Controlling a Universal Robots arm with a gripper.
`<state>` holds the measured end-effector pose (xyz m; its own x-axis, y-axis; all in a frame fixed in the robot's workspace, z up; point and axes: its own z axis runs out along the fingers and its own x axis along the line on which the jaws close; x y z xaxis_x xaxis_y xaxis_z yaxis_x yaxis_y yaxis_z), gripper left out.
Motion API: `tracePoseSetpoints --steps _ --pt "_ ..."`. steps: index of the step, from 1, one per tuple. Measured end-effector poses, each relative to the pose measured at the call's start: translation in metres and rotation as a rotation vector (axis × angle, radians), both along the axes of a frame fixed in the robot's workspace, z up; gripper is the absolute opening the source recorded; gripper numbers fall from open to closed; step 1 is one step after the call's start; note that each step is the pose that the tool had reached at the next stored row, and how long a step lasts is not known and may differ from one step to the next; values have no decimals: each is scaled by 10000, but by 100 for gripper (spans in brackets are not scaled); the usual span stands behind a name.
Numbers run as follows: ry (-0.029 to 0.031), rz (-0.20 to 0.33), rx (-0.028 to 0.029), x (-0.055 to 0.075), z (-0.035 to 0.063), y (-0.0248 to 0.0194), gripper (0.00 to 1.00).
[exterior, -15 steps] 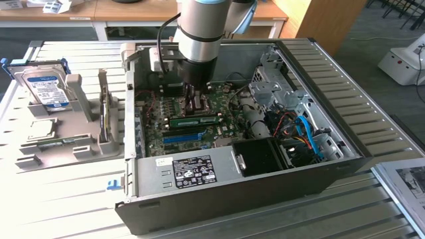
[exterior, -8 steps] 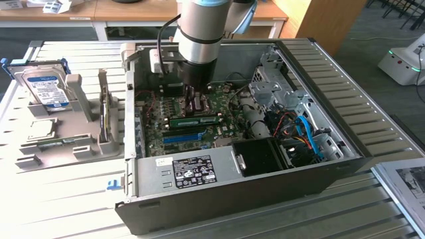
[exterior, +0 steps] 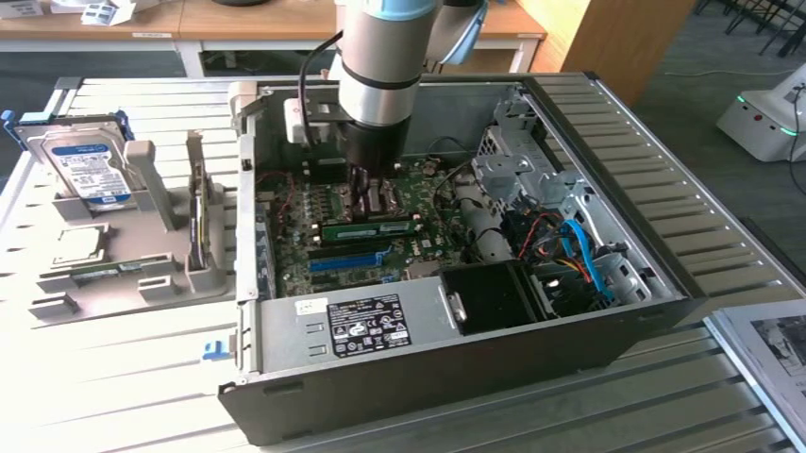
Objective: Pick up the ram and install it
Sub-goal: 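Press down the ram until it locks into place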
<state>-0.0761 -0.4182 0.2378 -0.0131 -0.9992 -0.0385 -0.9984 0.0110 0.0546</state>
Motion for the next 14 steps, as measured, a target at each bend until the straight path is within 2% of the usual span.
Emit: tracePoseSetpoints --steps 14 --pt "-2 -2 3 0 -35 10 10"
